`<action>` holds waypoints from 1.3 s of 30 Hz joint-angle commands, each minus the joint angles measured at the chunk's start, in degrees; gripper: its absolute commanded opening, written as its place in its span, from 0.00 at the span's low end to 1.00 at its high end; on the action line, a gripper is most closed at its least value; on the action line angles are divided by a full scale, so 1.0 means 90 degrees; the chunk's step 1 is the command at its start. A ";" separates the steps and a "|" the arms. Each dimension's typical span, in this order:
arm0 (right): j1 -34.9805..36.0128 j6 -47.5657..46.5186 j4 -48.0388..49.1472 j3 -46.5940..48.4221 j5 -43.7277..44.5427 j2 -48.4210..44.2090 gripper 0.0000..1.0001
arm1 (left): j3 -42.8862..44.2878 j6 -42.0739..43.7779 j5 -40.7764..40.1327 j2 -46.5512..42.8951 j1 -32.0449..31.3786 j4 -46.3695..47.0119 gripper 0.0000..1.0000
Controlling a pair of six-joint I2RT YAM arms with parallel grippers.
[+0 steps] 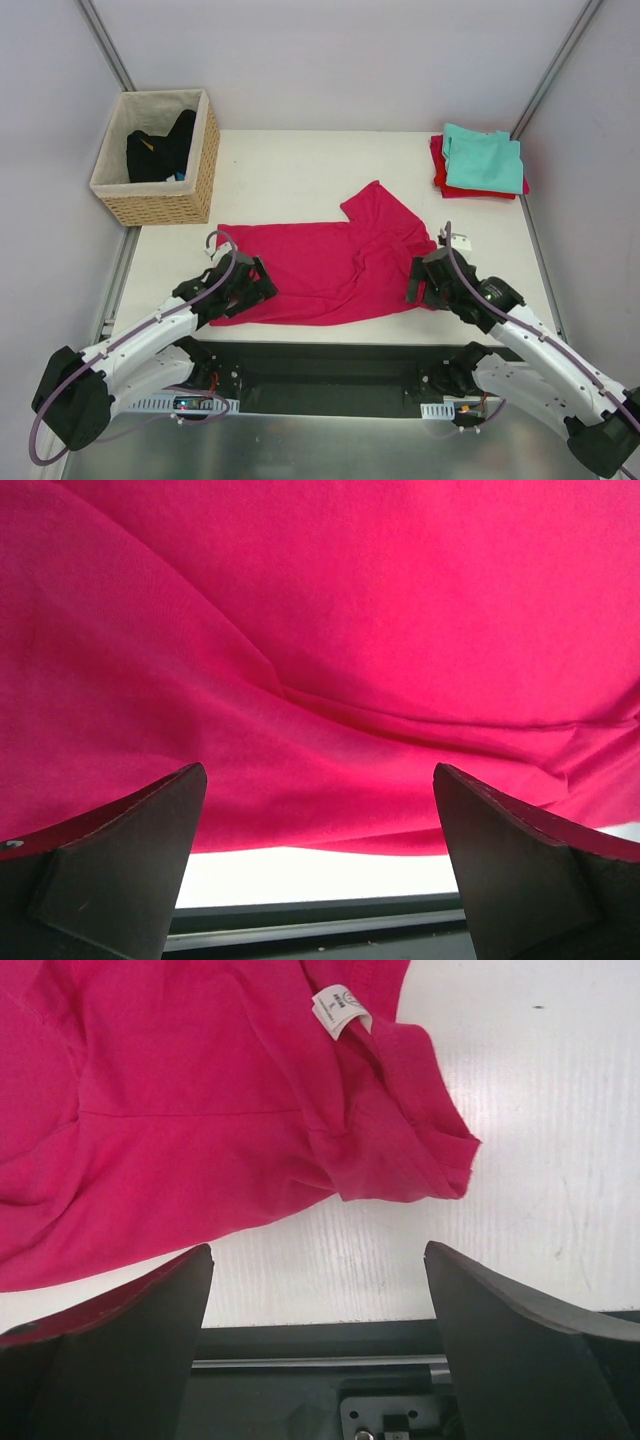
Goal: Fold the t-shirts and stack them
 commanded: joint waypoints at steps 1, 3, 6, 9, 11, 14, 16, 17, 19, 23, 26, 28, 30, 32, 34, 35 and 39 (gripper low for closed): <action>-0.0018 0.0161 0.0617 -0.0568 -0.0435 -0.0145 0.91 | -0.0057 0.0120 -0.0199 -0.0086 0.0149 -0.0123 0.98; -0.0056 0.0210 0.1017 -0.0794 -0.0688 -0.0331 0.91 | -0.0135 0.0091 -0.0189 -0.0115 0.0207 -0.0123 0.98; -0.0124 0.0230 0.1379 -0.1117 -0.0924 -0.0566 0.92 | -0.0223 0.0042 -0.0140 -0.0057 0.0276 -0.0123 0.98; -0.0183 0.0132 0.1516 -0.1225 -0.0934 -0.0527 0.92 | -0.0272 0.0042 -0.0121 0.0041 0.0296 -0.0114 0.98; -0.0222 0.0045 0.1672 -0.1284 -0.0963 -0.0537 0.92 | -0.0292 0.0032 -0.0131 0.0051 0.0305 -0.0104 0.98; -0.0330 -0.0014 0.1896 -0.1323 -0.1021 -0.0507 0.93 | -0.0331 0.0032 -0.0140 0.0022 0.0315 -0.0084 0.98; -0.0408 -0.0102 0.2004 -0.1274 -0.1031 -0.0439 0.93 | -0.0360 0.0042 -0.0121 0.0002 0.0315 -0.0065 0.98; -0.0437 -0.0131 0.2034 -0.1245 -0.1031 -0.0391 0.93 | -0.0370 0.0042 -0.0121 0.0012 0.0315 -0.0055 0.98; -0.0544 -0.0209 0.2102 -0.1186 -0.1060 -0.0225 0.93 | -0.0399 0.0042 -0.0101 0.0002 0.0325 -0.0055 0.98; -0.0768 -0.0297 0.2356 -0.1284 -0.1119 0.0058 0.93 | -0.0428 0.0051 -0.0111 -0.0066 0.0344 -0.0055 0.98; -0.0944 -0.0327 0.2610 -0.1430 -0.1275 0.0312 0.93 | -0.0428 0.0071 -0.0092 -0.0115 0.0393 -0.0065 0.98; -0.1013 -0.0336 0.2814 -0.1508 -0.1373 0.0439 0.93 | -0.0428 0.0081 -0.0091 -0.0125 0.0403 -0.0065 0.98; -0.1101 -0.0366 0.2932 -0.1576 -0.1383 0.0644 0.93 | -0.0448 0.0061 -0.0072 -0.0115 0.0442 -0.0065 0.97; -0.1228 -0.0405 0.3059 -0.1625 -0.1490 0.0829 0.93 | -0.0477 0.0071 -0.0072 -0.0076 0.0452 -0.0065 0.98; -0.1306 -0.0415 0.3166 -0.1655 -0.1548 0.0928 0.93 | -0.0506 0.0061 -0.0072 -0.0057 0.0471 -0.0055 0.98; -0.1355 -0.0415 0.3177 -0.1665 -0.1568 0.0977 0.93 | -0.0536 0.0061 -0.0053 -0.0057 0.0471 -0.0065 0.97; -0.1404 -0.0415 0.3138 -0.1704 -0.1510 0.1016 0.93 | -0.0624 -0.0007 -0.0043 -0.0086 0.0501 -0.0065 0.97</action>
